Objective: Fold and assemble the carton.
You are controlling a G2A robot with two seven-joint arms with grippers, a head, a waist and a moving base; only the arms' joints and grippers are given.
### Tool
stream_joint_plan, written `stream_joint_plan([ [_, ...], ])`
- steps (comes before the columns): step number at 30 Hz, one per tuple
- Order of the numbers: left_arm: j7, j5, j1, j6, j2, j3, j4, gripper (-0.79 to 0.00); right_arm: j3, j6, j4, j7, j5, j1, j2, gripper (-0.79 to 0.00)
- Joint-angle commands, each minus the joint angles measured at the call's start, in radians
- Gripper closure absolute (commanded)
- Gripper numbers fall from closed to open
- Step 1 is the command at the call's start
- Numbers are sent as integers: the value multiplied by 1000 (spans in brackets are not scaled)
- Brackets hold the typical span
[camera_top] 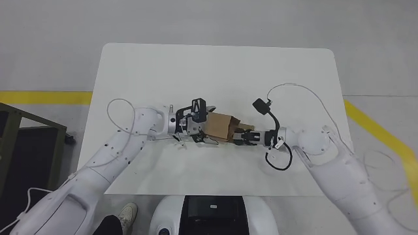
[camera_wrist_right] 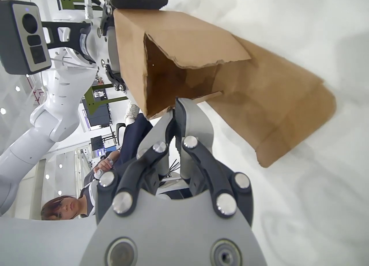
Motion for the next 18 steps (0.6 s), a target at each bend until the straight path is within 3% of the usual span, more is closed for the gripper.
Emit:
stream_joint_plan([
  [1, -4, 2, 2, 1, -1, -1, -3, -785, -18, -5, 22, -5, 16, 15, -7, 0],
  [18, -28, 1, 19, 5, -4, -17, -21, -785, -122, -46, 167, -58, 73, 102, -55, 0],
])
